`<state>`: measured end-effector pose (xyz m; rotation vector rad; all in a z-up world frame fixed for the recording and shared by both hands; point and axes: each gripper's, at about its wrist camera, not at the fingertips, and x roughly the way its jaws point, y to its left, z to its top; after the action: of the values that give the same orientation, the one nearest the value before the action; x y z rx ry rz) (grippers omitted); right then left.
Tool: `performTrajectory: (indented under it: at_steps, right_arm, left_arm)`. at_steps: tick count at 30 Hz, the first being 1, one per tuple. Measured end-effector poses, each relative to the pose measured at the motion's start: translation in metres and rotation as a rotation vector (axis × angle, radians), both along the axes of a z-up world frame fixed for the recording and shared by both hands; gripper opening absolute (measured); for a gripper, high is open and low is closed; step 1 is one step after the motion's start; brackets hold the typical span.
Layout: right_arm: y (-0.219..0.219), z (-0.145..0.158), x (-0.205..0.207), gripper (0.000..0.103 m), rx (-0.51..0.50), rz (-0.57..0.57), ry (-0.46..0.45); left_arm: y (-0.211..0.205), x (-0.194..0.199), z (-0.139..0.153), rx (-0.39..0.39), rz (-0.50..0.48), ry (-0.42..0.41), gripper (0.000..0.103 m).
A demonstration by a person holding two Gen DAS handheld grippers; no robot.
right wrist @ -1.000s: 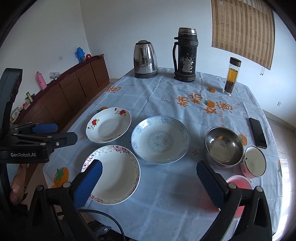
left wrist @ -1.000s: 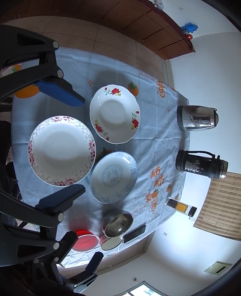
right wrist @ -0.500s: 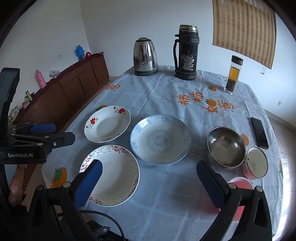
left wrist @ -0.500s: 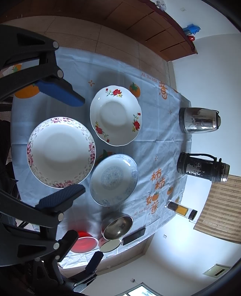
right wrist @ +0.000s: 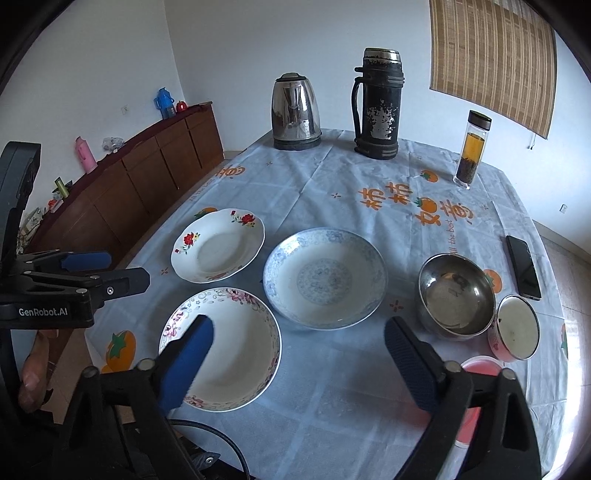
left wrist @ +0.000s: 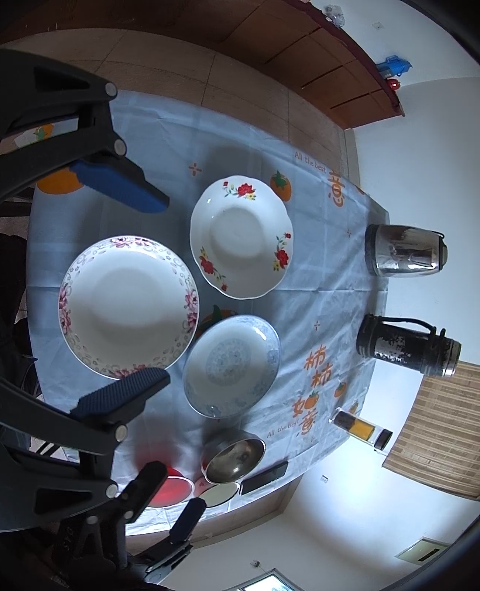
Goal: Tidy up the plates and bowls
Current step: 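Move both tools toward the pink-floral rimmed plate, then close the left tool on the pink-floral plate rim while the right tool grips its rim too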
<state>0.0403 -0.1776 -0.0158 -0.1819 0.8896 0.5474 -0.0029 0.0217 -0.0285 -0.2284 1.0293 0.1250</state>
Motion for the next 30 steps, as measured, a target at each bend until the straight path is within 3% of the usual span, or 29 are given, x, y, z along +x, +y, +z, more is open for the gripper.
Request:
performTrajectory:
  at_steps: [7,17,24,30]
  right_arm:
    - [0.009,-0.008,0.001,0.086,-0.008,0.024,0.028]
    - [0.023,-0.042,0.012,0.085,-0.056,0.04,0.093]
    - [0.03,-0.065,0.018,0.08,-0.097,0.061,0.131]
    - [0.034,-0.085,0.024,0.076,-0.124,0.073,0.176]
  left_arm:
    - [0.011,-0.002,-0.007,-0.001,0.038,0.028,0.087]
    - [0.033,0.002,-0.051,-0.016,0.084,0.115,0.085]
    - [0.039,0.007,-0.086,-0.062,0.097,0.203,0.065]
    - [0.042,0.009,-0.103,-0.096,0.104,0.241,0.058]
